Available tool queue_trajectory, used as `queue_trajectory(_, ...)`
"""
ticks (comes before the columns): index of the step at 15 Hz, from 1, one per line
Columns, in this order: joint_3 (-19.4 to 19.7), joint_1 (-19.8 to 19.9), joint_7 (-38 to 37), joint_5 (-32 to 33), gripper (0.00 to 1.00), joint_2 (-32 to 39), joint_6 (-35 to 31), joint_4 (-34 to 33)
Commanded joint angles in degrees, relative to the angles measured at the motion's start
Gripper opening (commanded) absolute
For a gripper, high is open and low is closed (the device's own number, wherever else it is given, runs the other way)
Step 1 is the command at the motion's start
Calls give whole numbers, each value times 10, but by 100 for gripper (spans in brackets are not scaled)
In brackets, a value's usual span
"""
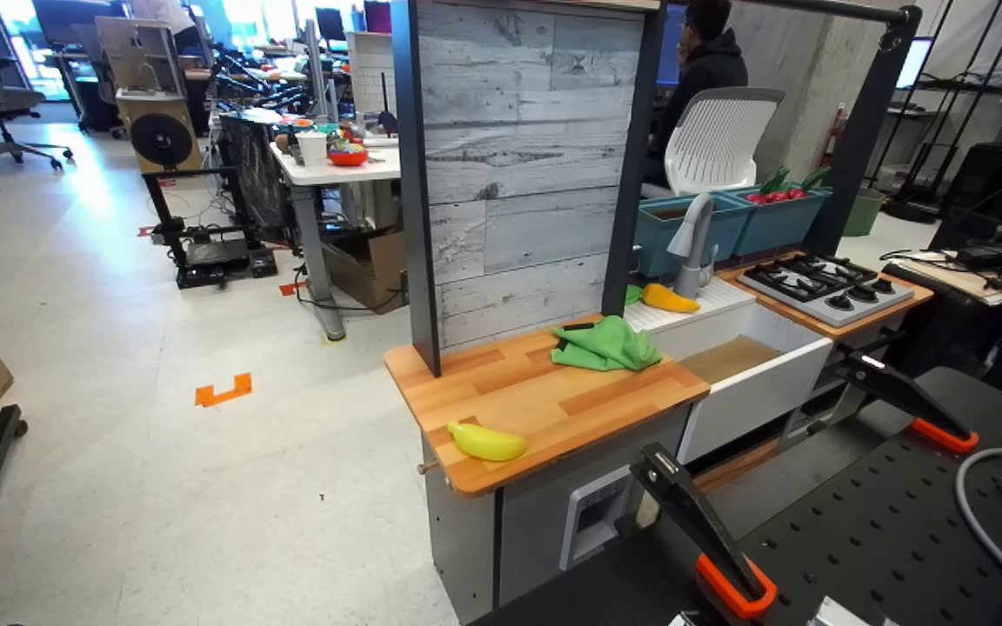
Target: Move the green towel to the left
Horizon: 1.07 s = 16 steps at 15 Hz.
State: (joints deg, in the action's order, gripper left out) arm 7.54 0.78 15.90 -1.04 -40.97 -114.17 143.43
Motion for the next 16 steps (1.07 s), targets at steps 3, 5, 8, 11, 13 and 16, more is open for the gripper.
queue_trajectory(3,2,-2,-1,1,100,0,1,-1)
queue_trajectory(5,2,-2,-1,1,100,0,1,-1)
queue_trajectory(8,-3,0,-25,-4,100,34,-49,-1)
queue_trajectory(11,-7,4,-51,-2,100,95,-111,-13)
queue_trajectory(13,-7,7,-67,-1,100,151,-158,-26)
queue_trajectory(16,-4,12,-64,8,100,254,-197,-62)
